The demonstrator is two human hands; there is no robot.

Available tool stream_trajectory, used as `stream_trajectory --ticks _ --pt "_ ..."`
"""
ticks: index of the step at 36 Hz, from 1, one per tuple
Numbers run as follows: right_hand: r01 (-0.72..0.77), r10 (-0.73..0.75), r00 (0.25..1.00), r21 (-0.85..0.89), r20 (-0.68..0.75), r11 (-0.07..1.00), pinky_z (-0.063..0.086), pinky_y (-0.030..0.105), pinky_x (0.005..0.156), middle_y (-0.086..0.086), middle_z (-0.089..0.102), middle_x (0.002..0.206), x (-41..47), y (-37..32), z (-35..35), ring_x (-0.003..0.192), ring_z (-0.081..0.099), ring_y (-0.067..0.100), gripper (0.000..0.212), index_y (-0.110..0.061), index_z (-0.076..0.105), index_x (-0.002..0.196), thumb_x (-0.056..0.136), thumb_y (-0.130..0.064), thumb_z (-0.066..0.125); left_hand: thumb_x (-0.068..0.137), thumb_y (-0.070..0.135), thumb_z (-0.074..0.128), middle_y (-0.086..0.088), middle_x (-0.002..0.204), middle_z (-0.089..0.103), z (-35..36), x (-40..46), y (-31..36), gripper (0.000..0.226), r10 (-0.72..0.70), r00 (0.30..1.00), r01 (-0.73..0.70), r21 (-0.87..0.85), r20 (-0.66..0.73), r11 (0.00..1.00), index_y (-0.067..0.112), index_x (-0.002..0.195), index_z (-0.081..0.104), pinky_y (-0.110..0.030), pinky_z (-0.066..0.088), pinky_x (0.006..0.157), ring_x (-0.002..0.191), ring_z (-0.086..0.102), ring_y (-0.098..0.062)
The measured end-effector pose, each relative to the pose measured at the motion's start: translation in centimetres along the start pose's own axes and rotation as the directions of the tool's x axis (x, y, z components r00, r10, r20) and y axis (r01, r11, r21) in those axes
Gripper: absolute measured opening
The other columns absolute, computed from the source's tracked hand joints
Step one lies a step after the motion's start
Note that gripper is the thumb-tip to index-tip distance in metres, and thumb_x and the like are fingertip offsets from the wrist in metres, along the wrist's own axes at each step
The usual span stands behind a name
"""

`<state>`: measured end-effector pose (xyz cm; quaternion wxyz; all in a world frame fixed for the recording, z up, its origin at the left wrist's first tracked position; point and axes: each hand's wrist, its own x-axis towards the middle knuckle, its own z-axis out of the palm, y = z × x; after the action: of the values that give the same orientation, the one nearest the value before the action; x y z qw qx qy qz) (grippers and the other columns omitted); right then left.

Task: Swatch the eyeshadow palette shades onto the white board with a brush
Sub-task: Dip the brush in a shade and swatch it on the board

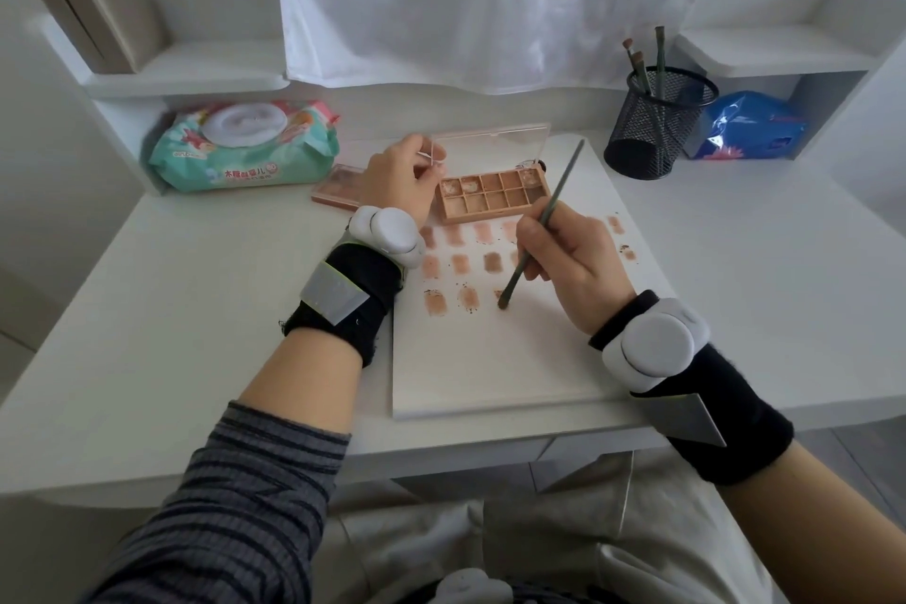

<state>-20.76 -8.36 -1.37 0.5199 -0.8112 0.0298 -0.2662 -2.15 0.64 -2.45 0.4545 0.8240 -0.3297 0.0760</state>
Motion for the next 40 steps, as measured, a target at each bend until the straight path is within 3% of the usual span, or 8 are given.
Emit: stream_trajectory --ticks 10,15,21,27,33,40 --pt "-0.028 0.025 0.999 -0.072 -0.035 0.997 0.043 0.028 0.057 0.011 0.051 0.063 0.13 -0.01 -0.07 0.054 0.049 0.013 0.024 -0.013 0.048 0.070 0.090 -0.026 0.043 0.087 0.013 0.059 -0.001 0.097 0.071 -0.08 -0.04 0.03 0.008 -0.003 1.000 0.003 -0.003 0.006 1.000 0.012 0.094 0.064 -0.038 0.052 0.081 0.090 0.067 -0.018" --pt "-0.011 0.002 0.997 -0.114 -0.077 0.993 0.040 0.016 0.056 -0.001 0.051 0.059 0.20 0.07 -0.12 0.052 0.050 0.006 0.019 -0.021 0.047 0.072 0.090 -0.026 0.043 0.086 0.012 0.060 -0.002 0.098 0.071 -0.09 -0.02 0.04 0.008 -0.004 1.000 0.004 0.000 0.010 1.000 0.012 0.094 0.064 -0.038 0.053 0.081 0.092 0.067 -0.018" --pt "-0.023 0.019 0.999 -0.085 -0.049 0.996 0.041 0.020 0.055 0.001 0.050 0.060 0.12 0.00 -0.06 0.051 0.049 0.009 0.025 -0.009 0.050 0.071 0.089 -0.025 0.043 0.087 0.011 0.059 -0.002 0.096 0.071 -0.25 -0.08 0.28 0.009 -0.008 1.000 0.008 0.003 0.005 1.000 0.011 0.094 0.064 -0.035 0.052 0.080 0.090 0.067 -0.018" --pt "-0.005 -0.009 0.994 -0.126 -0.113 0.992 0.039 0.012 0.054 0.000 0.050 0.056 0.21 0.07 -0.14 0.051 0.051 0.008 0.020 -0.024 0.046 0.071 0.090 -0.025 0.043 0.086 0.013 0.059 -0.001 0.094 0.072 -0.20 -0.11 0.28 0.009 -0.012 1.000 0.012 0.000 0.006 1.000 0.012 0.093 0.064 -0.035 0.052 0.079 0.088 0.067 -0.018" --pt "-0.035 0.030 0.998 -0.104 -0.048 0.994 0.040 0.018 0.053 0.001 0.050 0.059 0.04 -0.04 -0.08 0.050 0.049 0.010 0.028 -0.008 0.050 0.070 0.089 -0.026 0.043 0.087 0.013 0.059 -0.001 0.095 0.072 -0.28 -0.13 0.42 0.009 -0.012 1.000 0.012 0.012 0.003 1.000 0.012 0.094 0.064 -0.030 0.051 0.078 0.088 0.066 -0.017" --pt "-0.036 0.031 0.997 -0.088 -0.064 0.995 0.038 0.015 0.052 0.002 0.051 0.058 0.04 -0.14 -0.07 0.049 0.049 0.008 0.025 -0.013 0.049 0.068 0.089 -0.026 0.044 0.087 0.013 0.059 -0.001 0.096 0.072 -0.28 -0.15 0.42 0.010 -0.012 1.000 0.012 0.023 0.000 1.000 0.012 0.095 0.064 -0.027 0.049 0.076 0.087 0.066 -0.016"
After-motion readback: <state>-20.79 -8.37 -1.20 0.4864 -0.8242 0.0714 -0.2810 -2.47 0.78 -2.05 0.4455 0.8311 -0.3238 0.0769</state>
